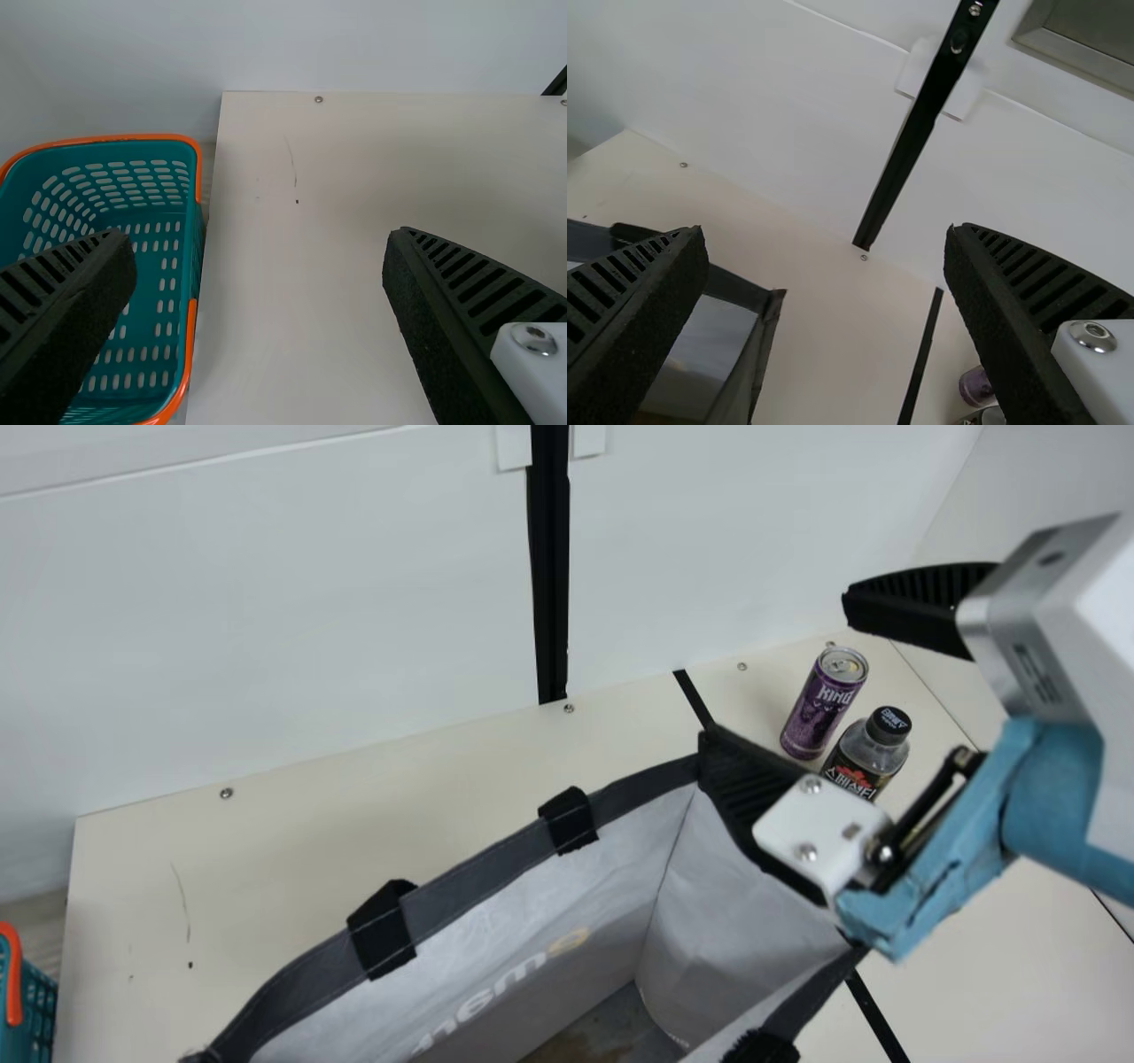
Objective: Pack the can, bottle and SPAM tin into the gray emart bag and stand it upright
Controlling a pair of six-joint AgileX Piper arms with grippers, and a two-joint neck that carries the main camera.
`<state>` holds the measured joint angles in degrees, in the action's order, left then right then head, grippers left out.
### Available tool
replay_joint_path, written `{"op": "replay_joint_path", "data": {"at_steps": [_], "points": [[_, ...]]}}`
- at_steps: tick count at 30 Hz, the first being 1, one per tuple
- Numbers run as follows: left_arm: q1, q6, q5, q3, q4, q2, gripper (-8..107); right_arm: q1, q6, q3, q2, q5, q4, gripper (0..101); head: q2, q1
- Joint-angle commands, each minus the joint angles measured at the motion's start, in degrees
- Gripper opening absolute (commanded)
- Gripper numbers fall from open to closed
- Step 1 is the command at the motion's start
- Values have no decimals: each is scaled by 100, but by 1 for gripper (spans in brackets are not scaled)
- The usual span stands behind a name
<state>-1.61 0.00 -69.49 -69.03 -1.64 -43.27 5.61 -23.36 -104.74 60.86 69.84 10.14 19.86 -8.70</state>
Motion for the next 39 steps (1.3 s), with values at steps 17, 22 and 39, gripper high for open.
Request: {"op": "replay_joint_path", "data": {"at_steps": [17,22,39], "points": [[0,0,0,0,0,0,90,-2856,-1341,48,719,6,1739,95,14,-130],[0,0,0,0,0,0,90,-3258,-1482,115,851,6,1874,95,14,-130],[0,0,0,0,0,0,90,-3876,-1437,499,1076,6,1594,95,14,-130]]}}
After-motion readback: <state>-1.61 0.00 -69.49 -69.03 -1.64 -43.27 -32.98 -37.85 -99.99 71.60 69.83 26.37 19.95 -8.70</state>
